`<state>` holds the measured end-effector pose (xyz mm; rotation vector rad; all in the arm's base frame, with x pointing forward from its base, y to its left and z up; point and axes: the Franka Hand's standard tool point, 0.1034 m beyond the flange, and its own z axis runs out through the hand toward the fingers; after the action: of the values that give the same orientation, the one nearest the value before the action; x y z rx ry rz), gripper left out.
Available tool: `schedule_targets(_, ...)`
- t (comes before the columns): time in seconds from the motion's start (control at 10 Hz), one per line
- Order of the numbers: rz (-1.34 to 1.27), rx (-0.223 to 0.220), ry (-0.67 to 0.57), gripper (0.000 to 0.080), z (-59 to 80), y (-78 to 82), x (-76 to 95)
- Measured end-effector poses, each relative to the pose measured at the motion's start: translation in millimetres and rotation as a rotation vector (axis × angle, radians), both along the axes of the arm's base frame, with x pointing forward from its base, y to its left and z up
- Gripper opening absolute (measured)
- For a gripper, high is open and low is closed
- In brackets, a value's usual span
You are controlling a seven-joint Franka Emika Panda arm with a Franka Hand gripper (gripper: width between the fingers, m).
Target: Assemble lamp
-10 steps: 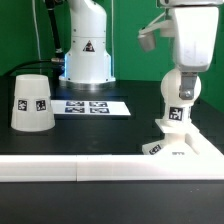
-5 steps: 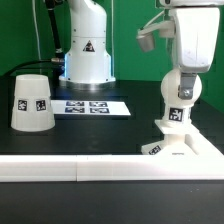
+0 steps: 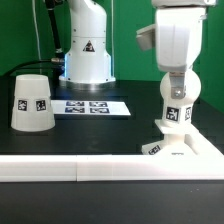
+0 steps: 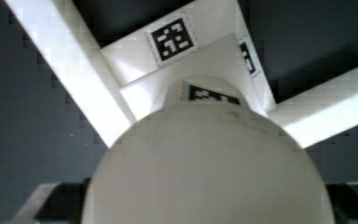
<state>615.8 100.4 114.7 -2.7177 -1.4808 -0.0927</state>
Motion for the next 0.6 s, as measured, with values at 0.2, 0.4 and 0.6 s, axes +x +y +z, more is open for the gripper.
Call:
schedule_targets(0.2, -0.129, 0.006, 0.001, 0.0577, 0.0, 1.0, 0.9)
schedule_targets(0.4, -0.250, 0.010, 0.009, 0.0577, 0.2, 0.7, 1.1)
schedule_targets(0.6, -0.357, 0.014, 0.016, 0.0578, 0.2, 0.4, 1.3)
